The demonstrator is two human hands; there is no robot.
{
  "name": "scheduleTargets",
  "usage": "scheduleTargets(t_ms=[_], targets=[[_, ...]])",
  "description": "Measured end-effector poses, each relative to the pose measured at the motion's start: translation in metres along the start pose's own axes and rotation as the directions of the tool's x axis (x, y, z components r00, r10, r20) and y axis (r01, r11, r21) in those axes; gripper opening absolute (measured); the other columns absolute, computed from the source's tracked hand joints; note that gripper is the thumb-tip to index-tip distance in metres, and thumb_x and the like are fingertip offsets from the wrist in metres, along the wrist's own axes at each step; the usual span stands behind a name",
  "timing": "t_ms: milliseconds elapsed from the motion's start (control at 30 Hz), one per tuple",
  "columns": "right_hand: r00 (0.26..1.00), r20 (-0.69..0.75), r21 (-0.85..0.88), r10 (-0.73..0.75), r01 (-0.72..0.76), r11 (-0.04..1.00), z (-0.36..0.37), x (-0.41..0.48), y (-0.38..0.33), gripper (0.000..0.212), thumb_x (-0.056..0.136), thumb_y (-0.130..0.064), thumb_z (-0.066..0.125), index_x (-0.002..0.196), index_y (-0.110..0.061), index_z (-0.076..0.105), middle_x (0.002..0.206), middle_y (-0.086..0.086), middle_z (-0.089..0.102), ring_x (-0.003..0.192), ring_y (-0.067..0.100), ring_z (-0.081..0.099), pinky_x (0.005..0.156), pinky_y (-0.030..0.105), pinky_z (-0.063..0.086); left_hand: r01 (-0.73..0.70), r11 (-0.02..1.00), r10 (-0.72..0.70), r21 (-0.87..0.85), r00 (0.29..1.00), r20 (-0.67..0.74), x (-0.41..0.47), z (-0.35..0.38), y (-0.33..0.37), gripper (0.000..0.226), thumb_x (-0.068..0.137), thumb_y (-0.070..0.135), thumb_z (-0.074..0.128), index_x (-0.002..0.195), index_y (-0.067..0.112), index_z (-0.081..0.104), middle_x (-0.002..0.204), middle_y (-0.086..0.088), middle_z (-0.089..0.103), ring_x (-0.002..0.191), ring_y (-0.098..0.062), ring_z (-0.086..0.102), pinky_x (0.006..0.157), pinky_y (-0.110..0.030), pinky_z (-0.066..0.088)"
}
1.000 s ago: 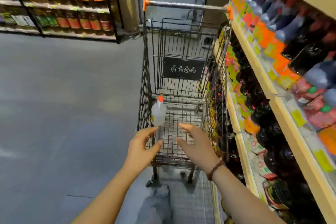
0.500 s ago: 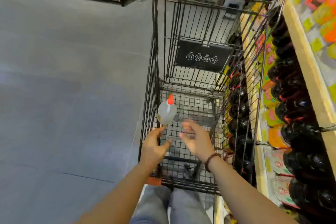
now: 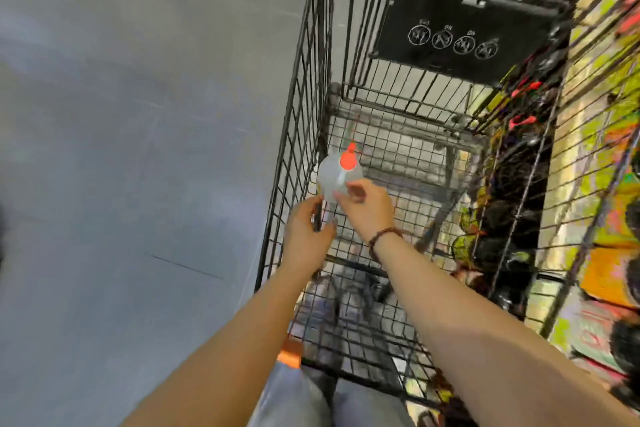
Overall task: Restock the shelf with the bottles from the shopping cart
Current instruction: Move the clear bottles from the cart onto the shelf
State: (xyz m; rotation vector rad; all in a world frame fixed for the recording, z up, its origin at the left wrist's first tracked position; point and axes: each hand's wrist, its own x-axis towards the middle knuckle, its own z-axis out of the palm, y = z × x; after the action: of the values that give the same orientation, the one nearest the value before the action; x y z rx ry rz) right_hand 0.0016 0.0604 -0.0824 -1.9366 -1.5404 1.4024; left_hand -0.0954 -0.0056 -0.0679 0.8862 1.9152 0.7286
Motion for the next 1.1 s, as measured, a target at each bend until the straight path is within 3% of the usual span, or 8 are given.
scheduleTargets(t_ms=[100, 200, 333, 433, 600, 733, 867, 1100], targets=[[1.000, -0.009, -0.025, -0.007, 0.007, 1.000, 0.011, 0.016, 0.001, 0.021, 0.079, -0.030, 0.070, 0.089, -0.012, 0.067, 0.091, 0.006, 0.065, 0.084, 0.021, 0.059, 0.073, 0.028, 0.047, 0.004, 1.000, -0.005, -0.013, 1.000, -0.029, 0.009, 0.005, -0.002, 0.040, 0.086, 0.010, 0.063, 0.125, 0.015, 0.056, 0.106, 0.009, 0.050, 0.097, -0.005, 0.050, 0.083, -0.022, 0.042], [1.000, -0.011, -0.031, -0.027, 0.027, 0.999, 0.019, 0.024, 0.000, 0.029, 0.081, -0.029, 0.068, 0.059, -0.017, 0.055, 0.066, 0.005, 0.058, 0.065, 0.019, 0.051, 0.057, 0.026, 0.040, 0.048, 0.997, -0.050, -0.064, 0.998, -0.036, 0.012, 0.003, -0.006, 0.042, 0.087, 0.012, 0.063, 0.127, 0.020, 0.053, 0.112, 0.012, 0.050, 0.102, -0.002, 0.050, 0.085, -0.015, 0.041], [0.996, -0.087, -0.047, -0.010, 0.006, 0.999, 0.021, 0.024, 0.004, 0.025, 0.087, -0.019, 0.056, 0.064, -0.010, 0.054, 0.071, 0.013, 0.054, 0.063, 0.023, 0.047, 0.052, 0.025, 0.028, 0.086, 0.990, -0.090, -0.116, 0.995, -0.034, 0.005, 0.000, -0.007, 0.040, 0.088, 0.015, 0.062, 0.127, 0.022, 0.054, 0.123, 0.009, 0.053, 0.109, -0.005, 0.052, 0.092, -0.020, 0.042], [0.998, -0.052, -0.162, -0.041, 0.032, 0.986, -0.001, 0.029, 0.001, 0.030, 0.089, -0.016, 0.052, 0.060, -0.018, 0.047, 0.065, 0.005, 0.048, 0.068, 0.024, 0.044, 0.053, 0.027, 0.024, 0.077, 0.989, -0.079, -0.128, 0.997, -0.014, -0.003, -0.007, -0.003, 0.033, 0.088, 0.012, 0.063, 0.120, 0.018, 0.058, 0.114, 0.008, 0.057, 0.104, -0.006, 0.053, 0.082, -0.008, 0.041], [0.964, -0.015, -0.308, -0.267, 0.249, 0.918, -0.055, 0.020, -0.022, 0.046, 0.091, -0.016, 0.051, 0.051, -0.024, 0.030, 0.057, -0.008, 0.033, 0.065, 0.021, 0.040, 0.049, 0.031, 0.019, -0.020, 0.994, 0.025, -0.110, 0.999, 0.038, -0.007, -0.028, 0.023, 0.025, 0.089, 0.007, 0.060, 0.113, 0.005, 0.061, 0.106, -0.002, 0.062, 0.095, -0.011, 0.057, 0.073, -0.001, 0.042], [0.896, 0.011, -0.295, -0.444, 0.427, 0.855, -0.103, -0.004, -0.044, 0.043, 0.092, -0.021, 0.050, 0.053, -0.025, 0.032, 0.059, -0.008, 0.034, 0.055, 0.012, 0.034, 0.052, 0.031, 0.020, -0.112, 0.988, 0.119, -0.108, 0.991, 0.065, -0.009, -0.041, 0.056, 0.026, 0.087, 0.005, 0.061, 0.114, 0.005, 0.061, 0.110, -0.008, 0.064, 0.102, -0.018, 0.060, 0.094, -0.027, 0.047], [0.768, -0.130, -0.289, -0.628, 0.576, 0.764, -0.154, -0.034, -0.081, 0.033, 0.093, -0.029, 0.047, 0.062, -0.016, 0.049, 0.066, 0.000, 0.048, 0.066, 0.018, 0.044, 0.060, 0.032, 0.031, -0.213, 0.968, 0.225, -0.130, 0.971, 0.084, -0.022, -0.060, 0.103, 0.031, 0.088, 0.006, 0.061, 0.119, 0.008, 0.059, 0.107, -0.004, 0.061, 0.103, -0.015, 0.057, 0.098, -0.028, 0.044], [0.573, -0.292, -0.312, -0.766, 0.700, 0.642, -0.240, -0.097, -0.168, 0.033, 0.093, -0.044, 0.041, 0.073, -0.019, 0.052, 0.063, -0.009, 0.041, 0.069, 0.016, 0.045, 0.062, 0.036, 0.036, -0.465, 0.877, 0.479, -0.120, 0.866, 0.146, -0.059, -0.105, 0.206, 0.041, 0.088, 0.016, 0.064, 0.128, 0.016, 0.054, 0.122, -0.001, 0.058, 0.113, -0.014, 0.056, 0.103, -0.032, 0.044]])
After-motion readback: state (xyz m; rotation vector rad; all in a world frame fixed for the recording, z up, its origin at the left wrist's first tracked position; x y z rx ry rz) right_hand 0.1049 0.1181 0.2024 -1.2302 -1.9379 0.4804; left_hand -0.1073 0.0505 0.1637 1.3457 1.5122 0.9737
